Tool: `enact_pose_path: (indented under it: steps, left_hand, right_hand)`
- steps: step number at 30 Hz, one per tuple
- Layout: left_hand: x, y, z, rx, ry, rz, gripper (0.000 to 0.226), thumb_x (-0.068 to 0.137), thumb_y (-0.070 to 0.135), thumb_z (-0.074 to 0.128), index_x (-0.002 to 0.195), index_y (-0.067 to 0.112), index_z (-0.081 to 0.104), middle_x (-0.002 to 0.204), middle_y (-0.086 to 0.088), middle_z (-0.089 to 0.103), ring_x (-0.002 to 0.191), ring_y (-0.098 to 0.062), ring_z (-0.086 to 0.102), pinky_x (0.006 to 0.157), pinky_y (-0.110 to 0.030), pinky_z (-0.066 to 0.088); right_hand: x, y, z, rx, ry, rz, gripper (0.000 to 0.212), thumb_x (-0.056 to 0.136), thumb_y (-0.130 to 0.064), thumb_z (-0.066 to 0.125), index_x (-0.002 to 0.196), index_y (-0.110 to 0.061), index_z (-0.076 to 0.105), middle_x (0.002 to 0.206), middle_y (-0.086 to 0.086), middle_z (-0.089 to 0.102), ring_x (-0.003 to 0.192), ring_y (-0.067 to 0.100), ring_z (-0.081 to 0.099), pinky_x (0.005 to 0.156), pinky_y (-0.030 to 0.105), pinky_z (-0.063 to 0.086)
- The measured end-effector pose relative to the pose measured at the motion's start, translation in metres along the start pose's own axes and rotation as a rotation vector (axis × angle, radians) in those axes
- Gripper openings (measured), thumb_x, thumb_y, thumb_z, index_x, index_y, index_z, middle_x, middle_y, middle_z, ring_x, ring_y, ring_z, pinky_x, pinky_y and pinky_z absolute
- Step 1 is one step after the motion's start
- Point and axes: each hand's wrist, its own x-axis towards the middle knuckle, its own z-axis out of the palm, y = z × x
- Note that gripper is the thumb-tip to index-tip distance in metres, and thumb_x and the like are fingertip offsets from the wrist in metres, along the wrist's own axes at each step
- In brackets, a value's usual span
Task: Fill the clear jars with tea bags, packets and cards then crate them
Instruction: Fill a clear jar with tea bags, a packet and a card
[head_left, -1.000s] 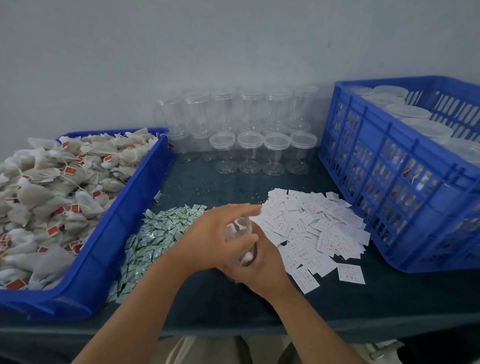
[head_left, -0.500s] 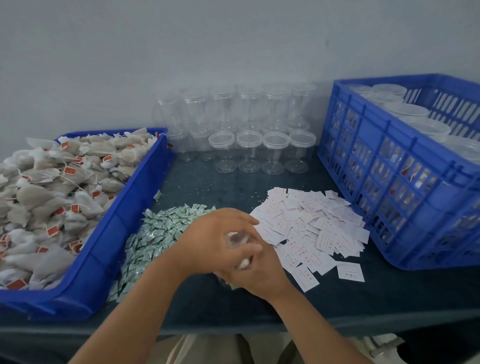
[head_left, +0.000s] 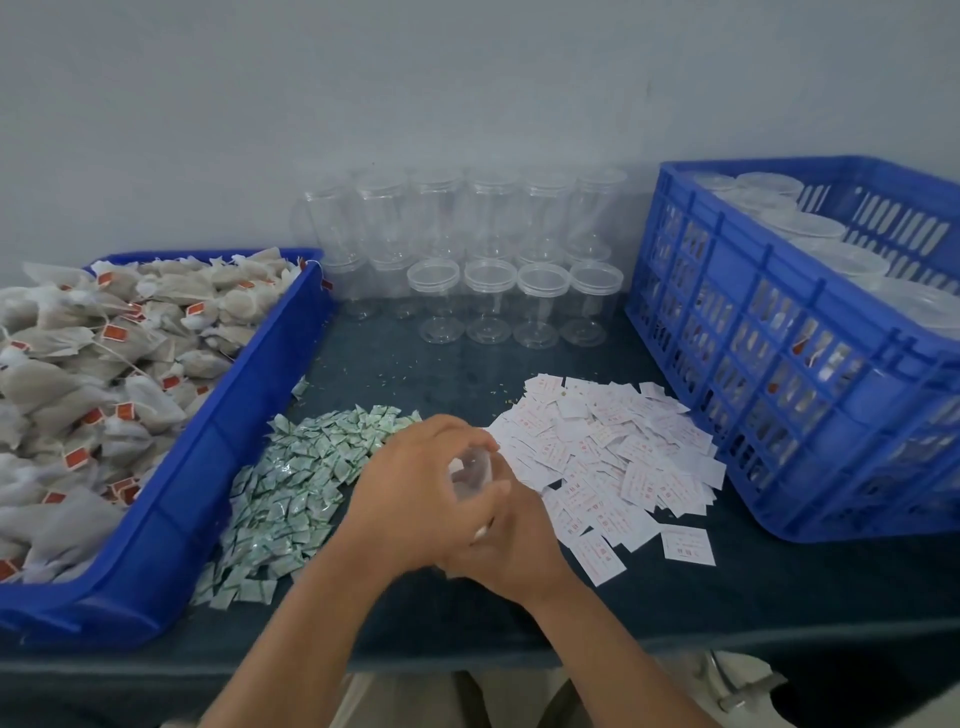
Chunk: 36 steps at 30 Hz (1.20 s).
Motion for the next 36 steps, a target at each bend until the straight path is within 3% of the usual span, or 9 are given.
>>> enact_pose_path:
  steps: [5, 10, 13, 15, 17, 22, 26, 32, 36]
  left_hand:
    - [0.018, -0.010, -0.023, -0.106, -0.334, 0.133, 0.036, 0.074, 0.061, 0.079, 0.107, 0.049, 0.072, 0.120, 0.032, 0.063, 0.114, 0.006, 0.060, 0.095, -0.019, 0.046]
    - [0.005, 0.009, 0.005, 0.080, -0.018, -0.286, 0.076, 0.078, 0.089, 0.049, 0.137, 0.042, 0.057, 0.140, 0.021, 0.055, 0.129, -0.008, 0.052, 0.096, -0.028, 0.038]
    - [0.002, 0.014, 0.013, 0.078, 0.053, -0.273, 0.068, 0.075, 0.081, 0.056, 0.126, 0.037, 0.062, 0.120, 0.018, 0.064, 0.111, -0.010, 0.061, 0.087, -0.025, 0.039]
    - [0.005, 0.012, 0.009, 0.040, 0.042, -0.212, 0.055, 0.070, 0.071, 0.057, 0.117, 0.043, 0.061, 0.108, 0.023, 0.066, 0.099, -0.002, 0.061, 0.080, -0.021, 0.041]
    - [0.010, 0.006, 0.001, 0.024, -0.052, -0.139, 0.053, 0.067, 0.066, 0.061, 0.117, 0.048, 0.056, 0.104, 0.028, 0.066, 0.094, 0.005, 0.061, 0.076, -0.013, 0.041]
    - [0.028, -0.021, -0.023, -0.399, -0.471, -0.037, 0.073, 0.071, 0.053, 0.084, 0.136, 0.050, 0.050, 0.127, 0.029, 0.068, 0.126, 0.008, 0.058, 0.099, -0.020, 0.044]
    - [0.021, -0.044, -0.021, -0.402, -0.285, -0.024, 0.106, 0.059, 0.062, 0.093, 0.149, 0.053, 0.040, 0.139, 0.032, 0.053, 0.133, 0.002, 0.052, 0.104, -0.009, 0.040]
    - [-0.016, -0.062, -0.004, -0.814, -0.117, -0.217, 0.086, 0.075, 0.032, 0.087, 0.149, 0.030, 0.045, 0.133, 0.009, 0.069, 0.125, -0.020, 0.067, 0.101, -0.032, 0.056]
    - [-0.029, -0.028, 0.013, -0.619, -0.079, -0.282, 0.106, 0.060, 0.071, 0.086, 0.152, 0.042, 0.042, 0.138, 0.025, 0.060, 0.131, 0.007, 0.054, 0.102, -0.015, 0.047]
  right_hand:
    - [0.001, 0.000, 0.003, 0.039, -0.008, 0.037, 0.072, 0.074, -0.058, 0.086, 0.132, -0.029, 0.057, 0.111, -0.017, 0.071, 0.105, 0.008, 0.073, 0.084, 0.038, 0.062]
    - [0.001, -0.001, 0.007, -0.046, 0.026, 0.034, 0.068, 0.071, -0.056, 0.085, 0.130, -0.035, 0.058, 0.110, -0.023, 0.072, 0.100, 0.000, 0.072, 0.079, 0.022, 0.058]
    - [0.003, -0.010, 0.007, -0.097, 0.028, -0.018, 0.059, 0.076, -0.063, 0.076, 0.127, -0.057, 0.049, 0.115, -0.040, 0.063, 0.102, -0.012, 0.066, 0.079, 0.009, 0.051]
    - [0.004, -0.010, 0.004, -0.019, 0.006, 0.015, 0.058, 0.072, -0.055, 0.081, 0.124, -0.059, 0.055, 0.113, -0.035, 0.068, 0.103, -0.006, 0.070, 0.081, 0.019, 0.059]
    - [0.005, -0.003, -0.001, 0.070, -0.010, 0.042, 0.058, 0.071, -0.039, 0.089, 0.124, -0.039, 0.065, 0.112, -0.016, 0.074, 0.105, 0.009, 0.074, 0.082, 0.039, 0.064]
    - [0.002, -0.004, -0.007, 0.198, -0.067, 0.075, 0.064, 0.077, -0.027, 0.088, 0.133, -0.040, 0.061, 0.125, -0.015, 0.072, 0.122, 0.008, 0.069, 0.092, 0.024, 0.058]
    - [0.002, -0.003, -0.002, 0.187, 0.022, 0.043, 0.067, 0.080, -0.026, 0.088, 0.138, -0.035, 0.057, 0.129, -0.012, 0.070, 0.124, 0.014, 0.068, 0.099, 0.034, 0.059]
    - [0.000, 0.001, -0.003, 0.178, 0.045, 0.106, 0.076, 0.075, -0.034, 0.094, 0.140, -0.038, 0.055, 0.132, -0.016, 0.068, 0.126, 0.010, 0.065, 0.103, 0.031, 0.055]
    - [-0.001, 0.000, 0.002, 0.100, 0.090, 0.079, 0.081, 0.073, -0.037, 0.093, 0.143, -0.041, 0.053, 0.132, -0.018, 0.069, 0.121, 0.009, 0.069, 0.096, 0.045, 0.061]
